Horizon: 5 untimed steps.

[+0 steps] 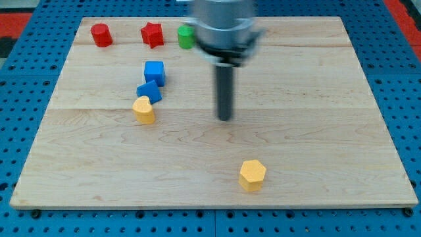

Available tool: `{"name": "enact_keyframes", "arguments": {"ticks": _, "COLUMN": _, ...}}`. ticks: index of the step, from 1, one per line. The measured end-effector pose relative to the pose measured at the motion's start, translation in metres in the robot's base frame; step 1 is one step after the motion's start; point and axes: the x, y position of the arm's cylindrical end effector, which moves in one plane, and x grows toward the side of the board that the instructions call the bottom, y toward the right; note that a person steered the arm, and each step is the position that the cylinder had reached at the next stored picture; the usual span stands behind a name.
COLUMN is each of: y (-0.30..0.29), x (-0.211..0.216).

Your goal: Place the yellow hexagon below the yellow heart

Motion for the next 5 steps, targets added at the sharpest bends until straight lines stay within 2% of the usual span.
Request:
{"name": "enact_keyframes", "arguments": {"ticks": 1, "y": 0.036, "x": 0.06}}
{"name": "enact_keyframes", "arguments": {"ticks": 2, "y": 0.033, "x": 0.107}}
{"name": "enact_keyframes", "arguments": {"ticks": 5, "y": -0.033, "x": 0.124}}
